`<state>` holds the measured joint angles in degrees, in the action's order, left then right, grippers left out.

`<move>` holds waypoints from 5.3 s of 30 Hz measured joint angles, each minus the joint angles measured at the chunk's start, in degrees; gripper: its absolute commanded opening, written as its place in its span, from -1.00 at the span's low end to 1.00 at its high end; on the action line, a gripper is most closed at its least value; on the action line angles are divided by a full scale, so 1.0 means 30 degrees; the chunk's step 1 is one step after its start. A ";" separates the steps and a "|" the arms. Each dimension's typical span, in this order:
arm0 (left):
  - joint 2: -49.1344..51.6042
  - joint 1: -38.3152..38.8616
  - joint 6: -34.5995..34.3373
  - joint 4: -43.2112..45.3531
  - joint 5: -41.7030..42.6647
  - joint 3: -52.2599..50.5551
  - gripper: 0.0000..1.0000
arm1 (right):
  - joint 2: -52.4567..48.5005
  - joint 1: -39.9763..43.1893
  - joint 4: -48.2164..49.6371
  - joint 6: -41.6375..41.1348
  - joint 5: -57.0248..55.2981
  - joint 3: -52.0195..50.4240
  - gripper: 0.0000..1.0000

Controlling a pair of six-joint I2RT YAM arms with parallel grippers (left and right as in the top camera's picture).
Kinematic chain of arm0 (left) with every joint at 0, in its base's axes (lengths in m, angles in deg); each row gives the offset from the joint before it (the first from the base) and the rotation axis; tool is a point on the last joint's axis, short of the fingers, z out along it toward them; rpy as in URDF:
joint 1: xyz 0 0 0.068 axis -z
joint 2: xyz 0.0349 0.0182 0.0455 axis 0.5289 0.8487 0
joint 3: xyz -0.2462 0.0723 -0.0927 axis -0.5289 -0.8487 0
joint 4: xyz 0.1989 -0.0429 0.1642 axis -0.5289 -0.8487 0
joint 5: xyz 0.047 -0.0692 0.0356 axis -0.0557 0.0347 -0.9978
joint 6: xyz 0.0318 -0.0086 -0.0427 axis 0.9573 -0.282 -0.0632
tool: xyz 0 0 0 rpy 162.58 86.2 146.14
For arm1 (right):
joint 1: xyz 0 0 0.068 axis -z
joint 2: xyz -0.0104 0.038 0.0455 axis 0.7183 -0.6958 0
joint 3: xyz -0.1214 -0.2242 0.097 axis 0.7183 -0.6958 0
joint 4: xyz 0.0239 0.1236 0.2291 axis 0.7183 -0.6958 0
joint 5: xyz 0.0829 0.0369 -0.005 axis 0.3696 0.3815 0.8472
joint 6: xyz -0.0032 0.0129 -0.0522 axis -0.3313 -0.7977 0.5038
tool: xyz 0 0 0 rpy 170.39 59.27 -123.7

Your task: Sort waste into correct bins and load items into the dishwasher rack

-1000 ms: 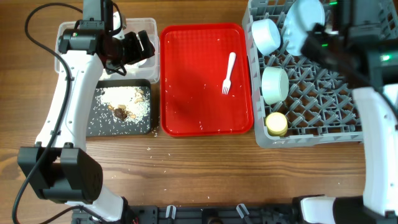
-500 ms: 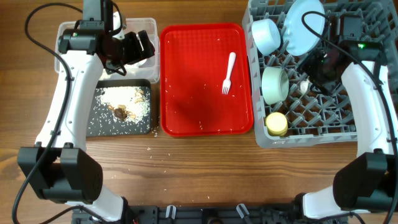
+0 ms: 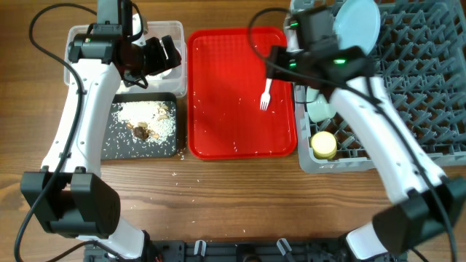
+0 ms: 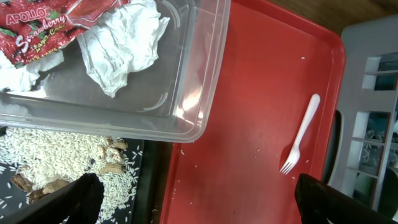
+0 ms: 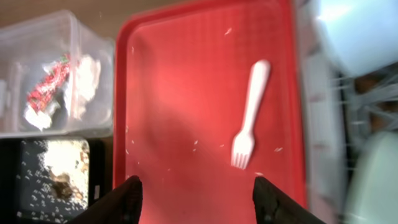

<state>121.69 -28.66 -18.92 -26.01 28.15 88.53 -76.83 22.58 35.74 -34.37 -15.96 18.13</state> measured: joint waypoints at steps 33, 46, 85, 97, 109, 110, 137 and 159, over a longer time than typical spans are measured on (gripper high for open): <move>0.0000 0.0000 0.0000 0.0000 0.0000 0.0000 1.00 | -0.8867 -0.0066 0.1574 -0.4408 -0.0692 0.0044 -0.88; 0.0000 0.0000 0.0000 0.0000 0.0000 0.0000 1.00 | -0.8801 -0.0036 0.0699 -0.2790 0.0962 0.0131 -0.87; 0.0000 0.0000 0.0000 0.0000 -0.0007 0.0000 1.00 | 0.3344 0.9690 -1.0069 0.1472 -0.1005 0.1945 0.96; 0.0000 0.0000 0.0000 0.0000 0.0000 0.0000 1.00 | 1.2138 0.8342 -1.2917 0.1042 0.1807 0.3475 0.99; 0.0000 0.0000 0.0000 0.0000 -0.0007 0.0000 1.00 | 1.8906 0.8342 0.0940 0.7308 0.1209 -0.8947 0.99; 0.0000 0.0000 0.0000 0.0007 -0.0007 0.0000 1.00 | 1.9926 0.8342 0.2608 0.7555 0.1464 -1.0885 1.00; 0.0000 0.0000 0.0000 0.0000 0.0000 0.0000 1.00 | 3.2450 0.7912 1.3879 0.7388 0.3162 -2.9310 1.00; 0.0000 0.0000 0.0000 0.0000 0.0000 0.0000 1.00 | 3.2501 0.7912 1.6269 0.7322 0.3162 -3.0257 1.00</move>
<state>121.69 -28.66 -18.92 -26.01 28.15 88.53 20.68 46.31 84.55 -12.41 -6.48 -72.65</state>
